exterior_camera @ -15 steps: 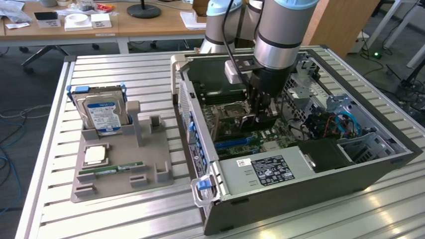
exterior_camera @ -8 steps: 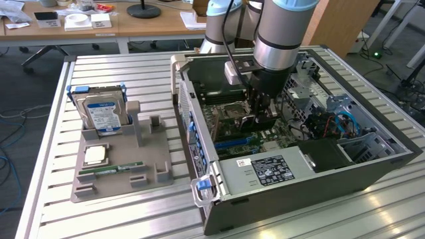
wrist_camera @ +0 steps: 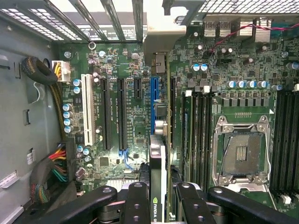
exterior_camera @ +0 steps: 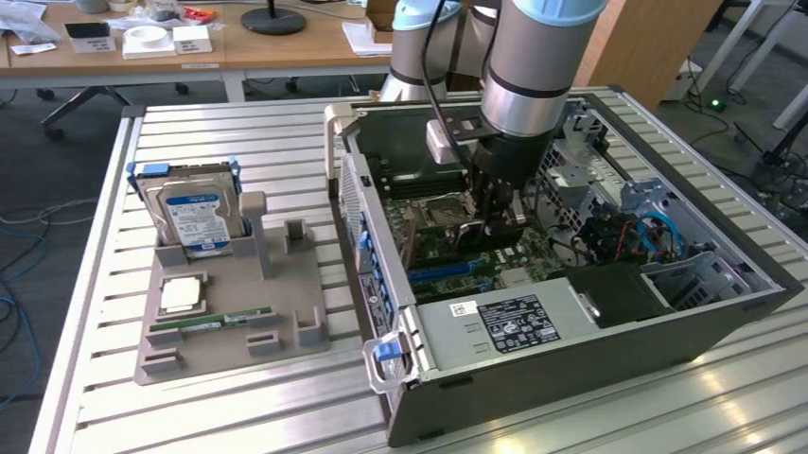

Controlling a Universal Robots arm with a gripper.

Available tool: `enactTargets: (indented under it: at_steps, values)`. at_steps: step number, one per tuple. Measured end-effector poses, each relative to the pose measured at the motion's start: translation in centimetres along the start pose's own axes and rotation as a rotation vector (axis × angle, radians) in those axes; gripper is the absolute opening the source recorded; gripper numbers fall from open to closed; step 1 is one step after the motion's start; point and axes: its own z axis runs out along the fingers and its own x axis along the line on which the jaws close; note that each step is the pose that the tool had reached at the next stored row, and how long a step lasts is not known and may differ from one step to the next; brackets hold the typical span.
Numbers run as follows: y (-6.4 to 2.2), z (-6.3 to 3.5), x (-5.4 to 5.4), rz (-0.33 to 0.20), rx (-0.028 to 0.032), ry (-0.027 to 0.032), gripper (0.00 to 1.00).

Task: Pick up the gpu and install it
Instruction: 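Insert the gpu into the slot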

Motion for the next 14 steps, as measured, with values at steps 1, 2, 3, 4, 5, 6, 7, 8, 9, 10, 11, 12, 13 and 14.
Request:
enactTargets:
  at_steps: [1, 2, 3, 4, 5, 6, 7, 8, 9, 10, 11, 12, 13, 14]
  values:
    - [0.00, 0.00, 0.00, 0.000, 0.0000, 0.0001, 0.27]
    - [0.01, 0.00, 0.00, 0.000, 0.0000, 0.0001, 0.27]
    - [0.03, 0.01, 0.00, 0.000, 0.0001, -0.0001, 0.27]
    - [0.06, 0.02, 0.00, 0.000, 0.0001, -0.0002, 0.27]
    - [0.11, 0.03, 0.00, 0.000, 0.0002, -0.0004, 0.27]
    - [0.16, 0.03, 0.00, 0.000, 0.0002, -0.0004, 0.27]
    - [0.24, 0.03, 0.00, 0.000, 0.0002, -0.0003, 0.27]
    - [0.31, 0.03, 0.01, 0.000, 0.0001, -0.0003, 0.27]
    - [0.38, 0.03, 0.01, 0.000, 0.0001, -0.0002, 0.27]
    - [0.43, 0.06, 0.02, 0.000, 0.0001, -0.0002, 0.27]
    - [0.47, 0.14, 0.02, 0.000, 0.0001, -0.0002, 0.27]
    - [0.50, 0.24, 0.03, 0.000, 0.0001, -0.0002, 0.27]
    - [0.53, 0.30, 0.03, 0.000, 0.0001, -0.0002, 0.27]
    - [0.55, 0.33, 0.04, 0.000, 0.0000, 0.0000, 0.27]
